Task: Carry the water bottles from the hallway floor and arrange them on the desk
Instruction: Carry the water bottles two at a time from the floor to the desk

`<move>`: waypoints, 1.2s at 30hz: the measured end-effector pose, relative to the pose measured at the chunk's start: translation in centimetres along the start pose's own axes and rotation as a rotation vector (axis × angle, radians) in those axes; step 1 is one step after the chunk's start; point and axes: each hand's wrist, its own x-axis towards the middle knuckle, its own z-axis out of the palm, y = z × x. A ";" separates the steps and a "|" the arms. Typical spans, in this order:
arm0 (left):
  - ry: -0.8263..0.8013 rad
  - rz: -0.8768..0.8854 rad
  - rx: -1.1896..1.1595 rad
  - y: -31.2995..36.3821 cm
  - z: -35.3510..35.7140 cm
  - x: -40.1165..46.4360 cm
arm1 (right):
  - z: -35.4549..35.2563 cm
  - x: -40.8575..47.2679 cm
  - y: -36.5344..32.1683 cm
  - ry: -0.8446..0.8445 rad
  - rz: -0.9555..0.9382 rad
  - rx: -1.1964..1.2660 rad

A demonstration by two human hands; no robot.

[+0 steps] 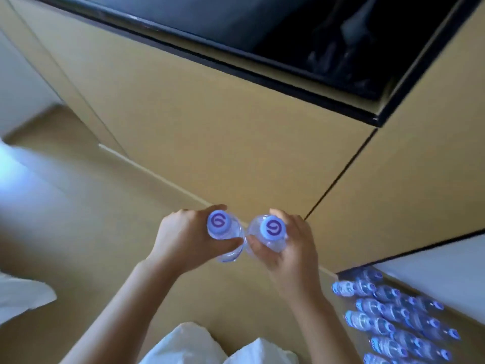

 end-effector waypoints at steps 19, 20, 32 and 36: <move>0.395 -0.637 -0.087 -30.8 -16.9 -3.9 | 29.1 7.2 -25.3 -0.464 -0.363 0.207; 0.411 -0.661 -0.097 -31.9 -17.1 -3.5 | 30.4 8.0 -26.0 -0.476 -0.373 0.216; 0.515 -0.808 -0.161 -47.1 -24.9 8.9 | 48.4 22.8 -37.3 -0.647 -0.605 0.222; 0.588 -0.870 -0.190 -52.1 -27.7 12.7 | 54.2 27.5 -41.8 -0.676 -0.684 0.254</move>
